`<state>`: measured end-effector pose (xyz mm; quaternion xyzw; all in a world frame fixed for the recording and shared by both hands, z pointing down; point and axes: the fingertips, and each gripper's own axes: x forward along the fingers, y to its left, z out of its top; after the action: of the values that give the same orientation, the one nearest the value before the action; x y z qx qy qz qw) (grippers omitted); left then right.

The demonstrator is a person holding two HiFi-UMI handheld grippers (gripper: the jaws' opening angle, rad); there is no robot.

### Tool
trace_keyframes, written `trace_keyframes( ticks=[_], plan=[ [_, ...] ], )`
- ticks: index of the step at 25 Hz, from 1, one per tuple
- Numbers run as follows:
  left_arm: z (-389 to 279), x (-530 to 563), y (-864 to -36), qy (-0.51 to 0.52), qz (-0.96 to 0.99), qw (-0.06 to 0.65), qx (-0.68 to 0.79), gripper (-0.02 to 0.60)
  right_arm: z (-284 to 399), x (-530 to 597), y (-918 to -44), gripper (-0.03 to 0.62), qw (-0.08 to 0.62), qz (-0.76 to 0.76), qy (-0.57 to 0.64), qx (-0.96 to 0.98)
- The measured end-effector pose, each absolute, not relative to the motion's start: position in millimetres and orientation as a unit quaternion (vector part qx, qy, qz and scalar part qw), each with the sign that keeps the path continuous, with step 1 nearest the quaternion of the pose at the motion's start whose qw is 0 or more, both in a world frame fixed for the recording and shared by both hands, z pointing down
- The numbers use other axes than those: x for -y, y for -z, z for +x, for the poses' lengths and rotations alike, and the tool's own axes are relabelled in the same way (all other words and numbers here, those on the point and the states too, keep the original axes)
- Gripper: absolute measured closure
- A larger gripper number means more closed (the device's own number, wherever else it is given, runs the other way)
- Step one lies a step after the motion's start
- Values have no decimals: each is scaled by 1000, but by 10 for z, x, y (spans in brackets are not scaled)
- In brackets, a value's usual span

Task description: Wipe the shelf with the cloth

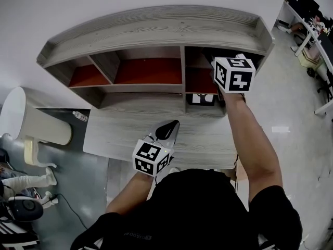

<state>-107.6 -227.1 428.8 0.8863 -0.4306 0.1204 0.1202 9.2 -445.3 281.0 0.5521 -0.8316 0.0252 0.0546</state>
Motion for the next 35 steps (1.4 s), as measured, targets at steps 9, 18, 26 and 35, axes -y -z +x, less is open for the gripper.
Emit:
trace_keyframes(
  ticks=[9,18,26,35],
  plan=[
    [-1269,2245,-4315,-120,883,125,437,572,-329,4457,-2795,491,61,535,-13,842],
    [-1531,2194,-4337,-120,881,125,440,572,-584,4441,-2786,491,71,541,8,838],
    [-1743,2181,-4308,-117,883,123,438,572,-610,4467,-2784,491,83,564,22,821],
    [-1849,2114,-4314,-116,891,124,422,573,-586,4437,-2802,491,75,574,33,815]
  ],
)
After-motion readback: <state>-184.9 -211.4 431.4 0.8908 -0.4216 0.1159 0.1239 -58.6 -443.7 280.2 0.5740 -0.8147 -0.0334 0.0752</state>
